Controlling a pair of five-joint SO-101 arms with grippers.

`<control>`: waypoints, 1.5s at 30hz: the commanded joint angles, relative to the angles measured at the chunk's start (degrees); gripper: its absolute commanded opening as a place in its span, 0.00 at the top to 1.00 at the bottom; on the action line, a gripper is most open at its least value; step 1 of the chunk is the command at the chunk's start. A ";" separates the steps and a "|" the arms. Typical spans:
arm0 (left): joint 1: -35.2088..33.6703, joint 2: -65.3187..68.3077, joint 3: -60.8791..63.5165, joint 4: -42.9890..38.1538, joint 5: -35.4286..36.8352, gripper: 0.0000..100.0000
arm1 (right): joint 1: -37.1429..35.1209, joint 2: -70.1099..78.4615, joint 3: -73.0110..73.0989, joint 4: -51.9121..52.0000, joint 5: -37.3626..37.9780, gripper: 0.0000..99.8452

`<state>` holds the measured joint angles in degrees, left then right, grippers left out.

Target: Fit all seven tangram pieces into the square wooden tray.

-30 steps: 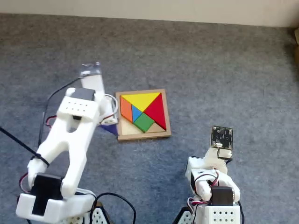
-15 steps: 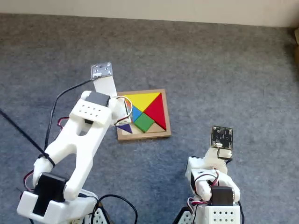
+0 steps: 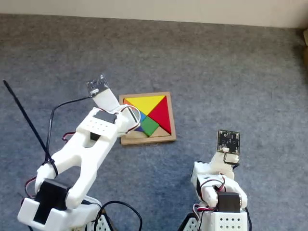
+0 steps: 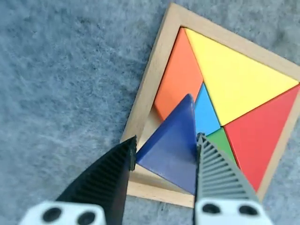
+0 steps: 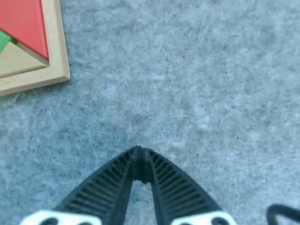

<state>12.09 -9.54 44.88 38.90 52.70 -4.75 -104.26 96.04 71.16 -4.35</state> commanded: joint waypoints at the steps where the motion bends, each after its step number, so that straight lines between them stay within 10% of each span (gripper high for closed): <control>1: 1.45 -2.68 -0.48 -0.88 0.88 0.87 | 0.57 -0.75 8.22 0.40 -0.53 0.99; 6: 1.45 -2.77 -0.66 0.62 1.05 0.74 | 0.57 -0.75 8.22 0.40 -0.53 0.99; 17: 1.36 -14.11 1.27 5.63 2.20 0.80 | 0.57 -0.75 8.22 0.40 -0.53 0.99; 28: 1.54 -15.52 1.80 -7.47 2.20 0.80 | 0.57 -0.75 8.22 0.40 -0.53 0.99; 45: 7.16 1.45 -6.81 -7.47 -0.79 0.80 | 0.57 -0.75 8.22 0.40 -0.53 0.99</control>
<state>17.98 -8.57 41.36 31.96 52.79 -4.75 -104.26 96.04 71.16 -4.35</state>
